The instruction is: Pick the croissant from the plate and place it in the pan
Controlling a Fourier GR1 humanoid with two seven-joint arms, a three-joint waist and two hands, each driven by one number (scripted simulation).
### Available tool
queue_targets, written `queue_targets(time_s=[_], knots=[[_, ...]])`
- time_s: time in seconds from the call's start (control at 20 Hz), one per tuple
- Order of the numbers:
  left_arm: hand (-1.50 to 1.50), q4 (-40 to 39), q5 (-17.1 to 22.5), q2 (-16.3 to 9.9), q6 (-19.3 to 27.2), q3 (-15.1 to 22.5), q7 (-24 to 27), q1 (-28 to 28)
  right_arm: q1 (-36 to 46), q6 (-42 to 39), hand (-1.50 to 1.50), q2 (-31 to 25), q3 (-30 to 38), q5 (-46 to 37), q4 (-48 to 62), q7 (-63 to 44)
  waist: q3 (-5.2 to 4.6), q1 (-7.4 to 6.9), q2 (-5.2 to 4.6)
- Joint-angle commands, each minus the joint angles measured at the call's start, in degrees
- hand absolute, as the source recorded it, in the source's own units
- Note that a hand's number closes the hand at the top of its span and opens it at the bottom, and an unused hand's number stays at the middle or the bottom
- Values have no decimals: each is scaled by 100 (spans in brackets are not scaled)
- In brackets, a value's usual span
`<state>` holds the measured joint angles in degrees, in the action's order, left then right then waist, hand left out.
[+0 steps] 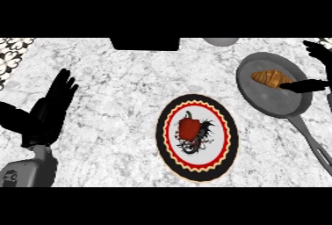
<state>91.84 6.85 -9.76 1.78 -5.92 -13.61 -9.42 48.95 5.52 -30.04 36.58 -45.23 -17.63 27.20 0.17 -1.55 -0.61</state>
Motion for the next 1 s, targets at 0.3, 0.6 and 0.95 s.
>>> queue_targets(time_s=[0.3, 0.6, 0.95], knots=[[0, 142, -62, -37, 124, 3, -357, -164, -655, -2294, -150, -1294, 1164, 1452, 374, 1007, 2, 125, 20], [0, -75, -236, 197, 294, 65, 25, -78, -1381, -3771, -150, -1827, 1191, 1742, 478, 1579, -7, 134, 37], [0, -478, -178, 40, 142, -95, 86, -417, -1830, -3571, -150, -1726, 1031, 1929, 288, 2003, -4, 118, 21]])
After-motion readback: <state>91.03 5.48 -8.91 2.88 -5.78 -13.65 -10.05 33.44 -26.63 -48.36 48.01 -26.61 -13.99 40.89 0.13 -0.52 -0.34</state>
